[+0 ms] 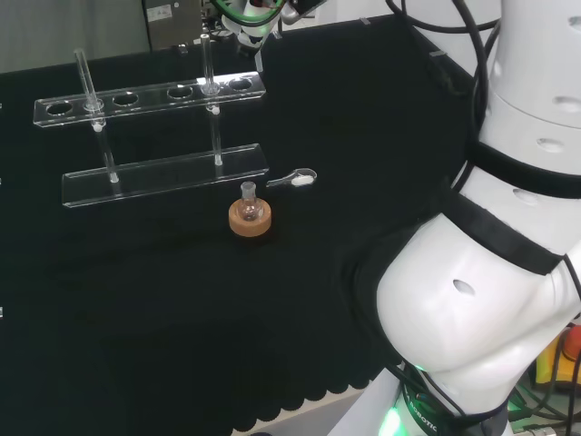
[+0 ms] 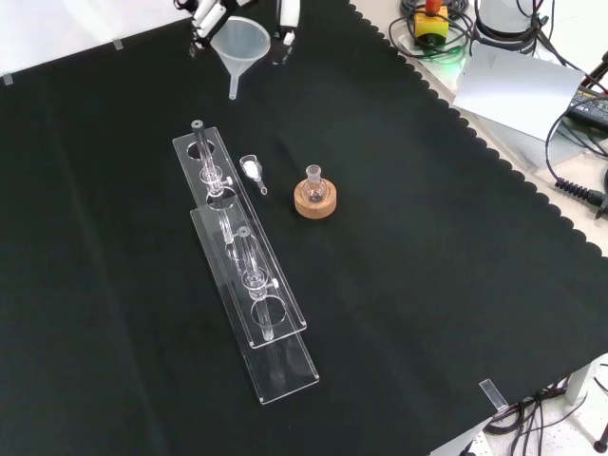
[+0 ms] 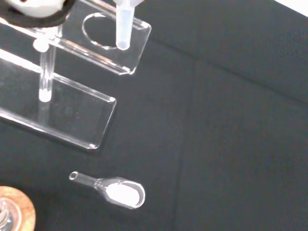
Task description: Place the funnel on the round-bottom flask.
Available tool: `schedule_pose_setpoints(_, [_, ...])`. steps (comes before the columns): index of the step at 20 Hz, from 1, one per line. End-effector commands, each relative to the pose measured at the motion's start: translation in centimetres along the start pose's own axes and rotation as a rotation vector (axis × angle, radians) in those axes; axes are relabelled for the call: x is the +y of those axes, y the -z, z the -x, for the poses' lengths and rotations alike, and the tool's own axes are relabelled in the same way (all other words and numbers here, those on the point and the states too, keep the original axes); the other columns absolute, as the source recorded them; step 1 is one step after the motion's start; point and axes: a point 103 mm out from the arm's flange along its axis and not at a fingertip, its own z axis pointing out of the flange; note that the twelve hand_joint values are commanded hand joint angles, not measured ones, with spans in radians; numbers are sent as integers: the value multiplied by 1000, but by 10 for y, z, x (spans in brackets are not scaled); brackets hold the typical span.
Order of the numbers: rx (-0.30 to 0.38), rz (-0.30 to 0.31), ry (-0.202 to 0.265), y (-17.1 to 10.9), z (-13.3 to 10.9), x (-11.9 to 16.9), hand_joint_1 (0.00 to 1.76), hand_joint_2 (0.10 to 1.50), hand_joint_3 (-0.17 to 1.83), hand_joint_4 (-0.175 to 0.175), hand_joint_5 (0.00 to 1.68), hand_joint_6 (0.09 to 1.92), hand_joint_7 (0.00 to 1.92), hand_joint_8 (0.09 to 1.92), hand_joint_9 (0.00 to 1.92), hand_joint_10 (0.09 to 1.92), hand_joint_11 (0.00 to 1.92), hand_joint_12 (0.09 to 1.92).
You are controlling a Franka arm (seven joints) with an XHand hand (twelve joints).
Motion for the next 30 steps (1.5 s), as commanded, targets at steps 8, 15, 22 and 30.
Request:
schedule_pose_setpoints(8, [16,0,-20,-13,-5,-65,790,707,521,-30,506,714,627,750,1046,509,493,1300])
schedule_pose_setpoints(15, [18,-16,-17,-39,-23,-84,791,707,525,-31,514,721,636,749,1052,510,498,1298])
schedule_pose_setpoints(22, [32,-26,12,-57,-39,-78,792,706,529,-32,522,727,644,748,1054,509,501,1295])
schedule_pose_setpoints(30, [65,-52,43,-78,-55,-75,793,705,535,-32,529,735,653,747,1057,508,504,1293])
